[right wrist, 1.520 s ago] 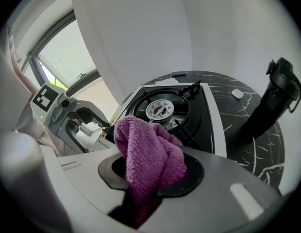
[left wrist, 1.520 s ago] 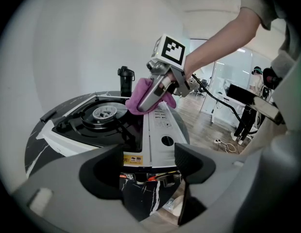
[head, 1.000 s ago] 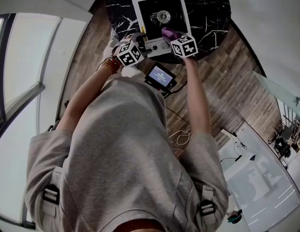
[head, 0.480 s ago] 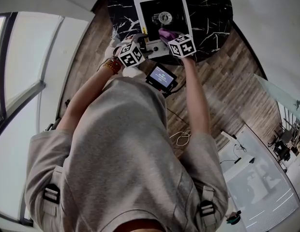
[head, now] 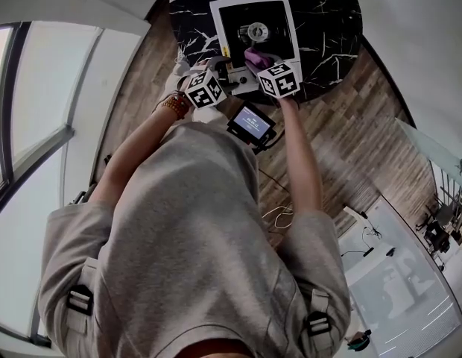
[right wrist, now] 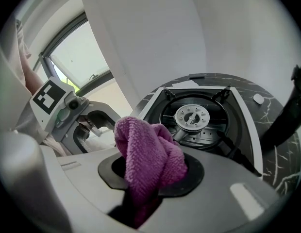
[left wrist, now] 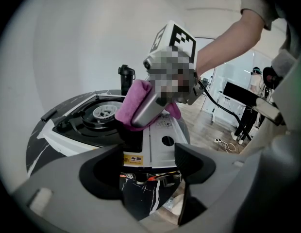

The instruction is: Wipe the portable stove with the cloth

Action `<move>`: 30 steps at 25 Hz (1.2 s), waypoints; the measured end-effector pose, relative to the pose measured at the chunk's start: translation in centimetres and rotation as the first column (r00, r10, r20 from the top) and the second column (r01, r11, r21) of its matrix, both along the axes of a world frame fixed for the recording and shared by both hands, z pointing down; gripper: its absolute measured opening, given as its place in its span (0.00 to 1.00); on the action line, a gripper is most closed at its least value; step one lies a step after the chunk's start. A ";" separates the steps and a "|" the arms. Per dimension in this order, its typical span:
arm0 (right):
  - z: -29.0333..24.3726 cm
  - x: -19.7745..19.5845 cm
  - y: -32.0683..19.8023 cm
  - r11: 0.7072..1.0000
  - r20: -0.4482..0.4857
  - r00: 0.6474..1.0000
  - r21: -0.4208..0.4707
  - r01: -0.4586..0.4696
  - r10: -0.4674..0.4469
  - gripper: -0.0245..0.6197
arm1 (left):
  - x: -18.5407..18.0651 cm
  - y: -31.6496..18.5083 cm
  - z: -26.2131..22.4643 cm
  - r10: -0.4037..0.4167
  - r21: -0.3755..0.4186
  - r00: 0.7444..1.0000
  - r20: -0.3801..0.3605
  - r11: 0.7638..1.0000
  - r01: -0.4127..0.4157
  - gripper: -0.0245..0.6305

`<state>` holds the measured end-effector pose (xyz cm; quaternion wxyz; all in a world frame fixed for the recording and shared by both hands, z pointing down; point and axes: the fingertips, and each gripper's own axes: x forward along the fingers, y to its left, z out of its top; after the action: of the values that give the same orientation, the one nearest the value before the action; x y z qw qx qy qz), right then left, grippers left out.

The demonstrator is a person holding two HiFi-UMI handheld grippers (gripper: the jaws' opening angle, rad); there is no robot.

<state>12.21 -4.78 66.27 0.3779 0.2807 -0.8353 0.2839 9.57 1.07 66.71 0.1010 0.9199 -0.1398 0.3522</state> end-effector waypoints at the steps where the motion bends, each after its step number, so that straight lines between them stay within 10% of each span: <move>1: -0.1 -0.1 0.1 1.000 0.000 1.000 0.012 0.005 -0.005 0.25 | -0.1 0.0 0.0 0.002 -0.001 1.000 0.003 1.000 -0.002 0.51; 11: -6.6 8.7 -5.6 0.979 -0.003 0.992 0.163 -0.126 0.128 0.25 | 0.6 -4.2 -2.6 -0.089 0.048 0.994 -0.063 0.995 0.092 0.43; 18: -2.7 13.1 -7.9 0.996 -0.187 0.978 0.039 -0.081 0.087 0.25 | 0.7 -4.3 -0.9 -0.129 -0.021 0.990 -0.061 0.992 0.128 0.42; 30: -0.7 11.3 -8.6 0.996 -0.199 0.980 -0.081 -0.034 0.017 0.24 | 0.6 -4.5 -1.3 -0.144 -0.054 0.986 -0.088 0.989 0.139 0.37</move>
<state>23.47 -13.38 65.57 0.4670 0.3023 -0.7772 0.2940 10.18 -3.40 65.40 0.1540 0.9202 -0.1915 0.3046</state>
